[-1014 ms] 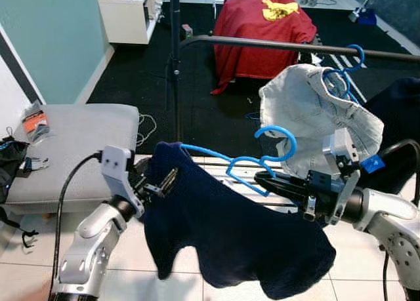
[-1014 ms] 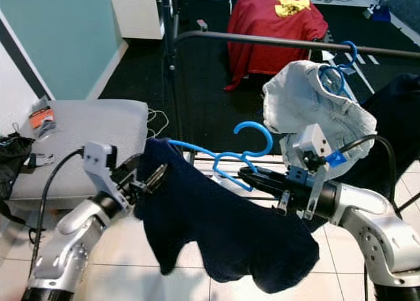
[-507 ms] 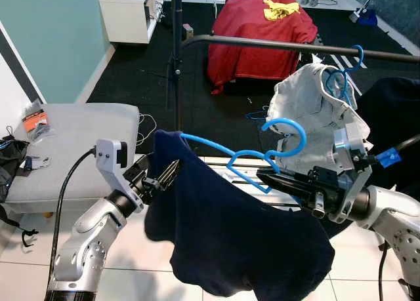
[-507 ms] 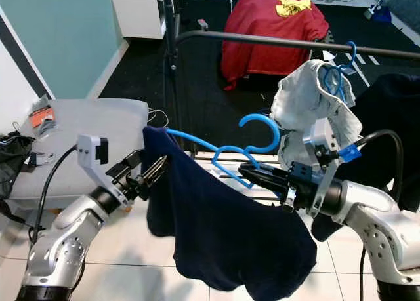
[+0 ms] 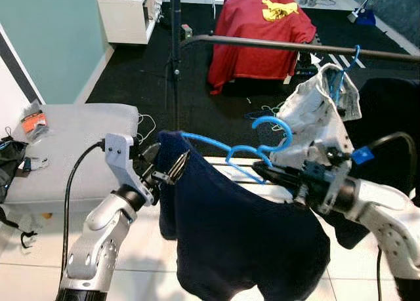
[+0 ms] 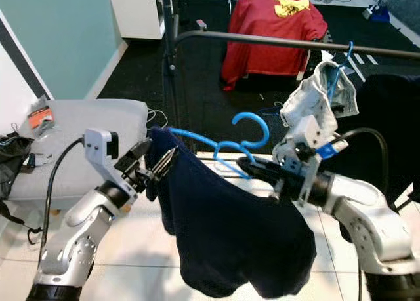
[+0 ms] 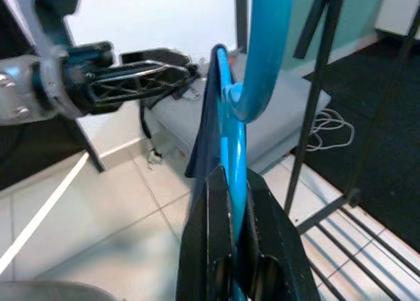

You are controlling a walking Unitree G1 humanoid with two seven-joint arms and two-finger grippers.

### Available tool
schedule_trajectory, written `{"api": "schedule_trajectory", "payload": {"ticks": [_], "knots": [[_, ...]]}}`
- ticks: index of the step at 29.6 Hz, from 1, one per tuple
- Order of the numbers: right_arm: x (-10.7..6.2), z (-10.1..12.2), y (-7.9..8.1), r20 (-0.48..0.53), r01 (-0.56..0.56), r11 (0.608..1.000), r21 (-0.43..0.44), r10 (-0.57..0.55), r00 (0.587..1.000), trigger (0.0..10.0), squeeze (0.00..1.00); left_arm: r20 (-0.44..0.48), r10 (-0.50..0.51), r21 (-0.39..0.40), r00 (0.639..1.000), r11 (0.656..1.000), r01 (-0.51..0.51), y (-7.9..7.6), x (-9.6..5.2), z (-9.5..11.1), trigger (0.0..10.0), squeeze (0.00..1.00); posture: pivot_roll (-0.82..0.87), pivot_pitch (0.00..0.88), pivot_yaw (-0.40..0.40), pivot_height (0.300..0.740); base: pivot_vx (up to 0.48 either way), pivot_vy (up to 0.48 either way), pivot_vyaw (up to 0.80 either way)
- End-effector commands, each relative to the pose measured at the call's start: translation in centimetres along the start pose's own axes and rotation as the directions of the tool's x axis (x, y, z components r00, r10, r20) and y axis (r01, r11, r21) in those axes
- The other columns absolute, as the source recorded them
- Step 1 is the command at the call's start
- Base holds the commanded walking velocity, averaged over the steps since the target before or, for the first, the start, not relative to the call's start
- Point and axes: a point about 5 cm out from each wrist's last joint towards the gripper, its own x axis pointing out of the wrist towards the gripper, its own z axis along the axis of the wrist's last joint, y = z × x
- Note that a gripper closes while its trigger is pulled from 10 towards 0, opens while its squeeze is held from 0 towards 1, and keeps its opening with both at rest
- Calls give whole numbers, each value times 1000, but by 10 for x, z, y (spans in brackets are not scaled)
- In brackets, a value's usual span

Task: Hang hanger

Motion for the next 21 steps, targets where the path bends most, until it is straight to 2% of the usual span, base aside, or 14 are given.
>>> {"api": "schedule_trajectory", "payload": {"ticks": [1, 8, 11, 15, 21], "knots": [[4, 3, -1, 19, 18, 999, -35, -18, 1000, 0, 0, -4, 5, 14, 1000, 1000, -5, 0, -1, 1, 10000, 1000, -37, 122, -29, 740, 0, 0, 0], [8, 4, 1, 38, 20, 999, -28, -19, 999, 0, 0, -3, 27, 27, 1000, 999, -27, 1, 0, 1, 10000, 1000, -36, 126, -30, 740, 0, 0, 0], [12, 5, 3, 49, 13, 999, -30, -12, 999, 0, 0, -41, 71, 77, 997, 995, -68, -2, 3, -5, 10000, 1000, -38, 131, -31, 740, 0, 0, 0], [17, 6, 8, 55, -3, 999, -44, 5, 998, 0, 0, -64, 106, 95, 992, 991, -99, -5, 7, -12, 10000, 1000, -40, 135, -29, 740, 0, 0, 0], [25, 4, 12, 34, -16, 997, -75, 18, 999, 0, 0, -47, 119, 59, 992, 991, -117, -9, 14, -11, 10000, 1000, -40, 140, -28, 740, 0, 0, 0]]}}
